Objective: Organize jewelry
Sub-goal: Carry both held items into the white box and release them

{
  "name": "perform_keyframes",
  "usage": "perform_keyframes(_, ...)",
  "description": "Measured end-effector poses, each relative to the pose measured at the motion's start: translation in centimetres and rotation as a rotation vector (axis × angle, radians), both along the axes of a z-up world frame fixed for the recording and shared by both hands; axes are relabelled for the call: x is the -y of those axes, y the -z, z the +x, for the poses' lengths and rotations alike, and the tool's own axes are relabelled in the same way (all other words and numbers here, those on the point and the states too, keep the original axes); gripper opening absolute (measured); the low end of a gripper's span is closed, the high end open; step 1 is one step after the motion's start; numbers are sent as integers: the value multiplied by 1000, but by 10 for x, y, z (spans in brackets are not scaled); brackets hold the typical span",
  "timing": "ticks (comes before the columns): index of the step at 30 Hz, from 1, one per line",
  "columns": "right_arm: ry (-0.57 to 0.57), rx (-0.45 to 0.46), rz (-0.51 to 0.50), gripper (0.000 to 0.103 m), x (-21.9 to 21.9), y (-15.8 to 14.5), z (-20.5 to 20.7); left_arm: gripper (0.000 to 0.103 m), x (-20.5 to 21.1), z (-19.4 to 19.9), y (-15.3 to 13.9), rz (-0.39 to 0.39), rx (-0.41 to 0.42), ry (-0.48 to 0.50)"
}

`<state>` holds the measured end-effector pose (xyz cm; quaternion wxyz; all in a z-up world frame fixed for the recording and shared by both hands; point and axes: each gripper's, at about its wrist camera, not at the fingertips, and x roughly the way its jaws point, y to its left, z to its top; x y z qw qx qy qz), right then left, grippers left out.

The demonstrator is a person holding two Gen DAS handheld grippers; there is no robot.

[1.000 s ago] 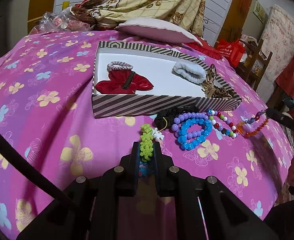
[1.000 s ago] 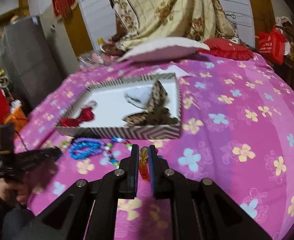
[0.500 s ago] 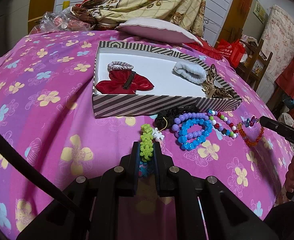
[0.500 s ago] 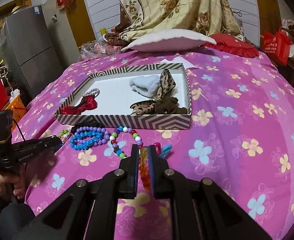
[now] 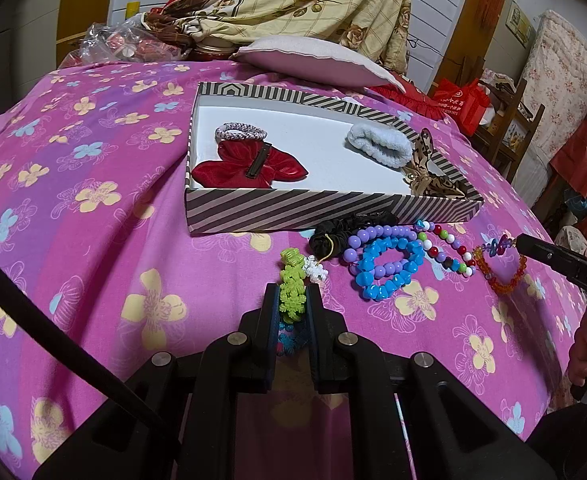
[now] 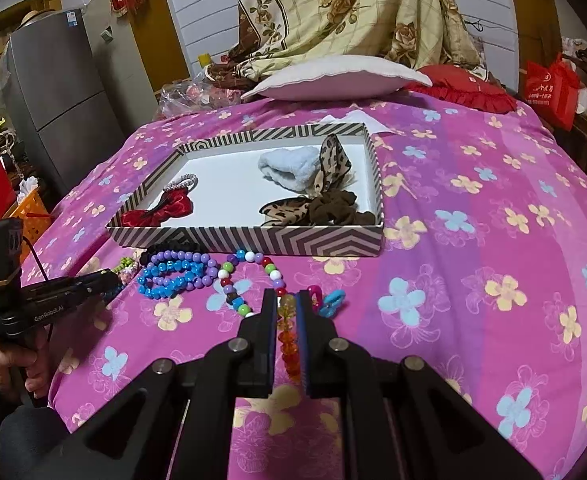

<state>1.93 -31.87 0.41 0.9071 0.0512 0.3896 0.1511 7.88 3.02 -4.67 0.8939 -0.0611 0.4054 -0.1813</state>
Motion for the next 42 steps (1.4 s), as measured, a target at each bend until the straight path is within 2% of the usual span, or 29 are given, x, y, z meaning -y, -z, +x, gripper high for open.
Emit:
perform_keyframes(8,-4,67,49,9,-1,-16,-2,0,1,1,-1,23,5,0)
perform_keyframes(15,-3,169,112,9,-1,-43,0,0,2,-4,-7,47,28,-11)
perform_keyframes(17,0,181,119,9,-2,-47,2,0,0,-6,-15,32,41,-9)
perform_keyframes(25,-9,189,131,9,-13,-66,24,0,9,-8,-81,-44,143,44)
perform_keyframes(28,-22,207,148,9,-20,-77,34,0,13,5,-99,-79,158,56)
perform_keyframes(33,-33,207,152,9,-39,-77,62,0,27,44,-115,-42,174,52)
perform_keyframes(37,-38,178,141,9,-53,-60,83,0,37,82,-109,-25,138,36)
perform_keyframes(42,-35,103,174,9,-62,-33,113,0,54,132,-93,-46,75,1)
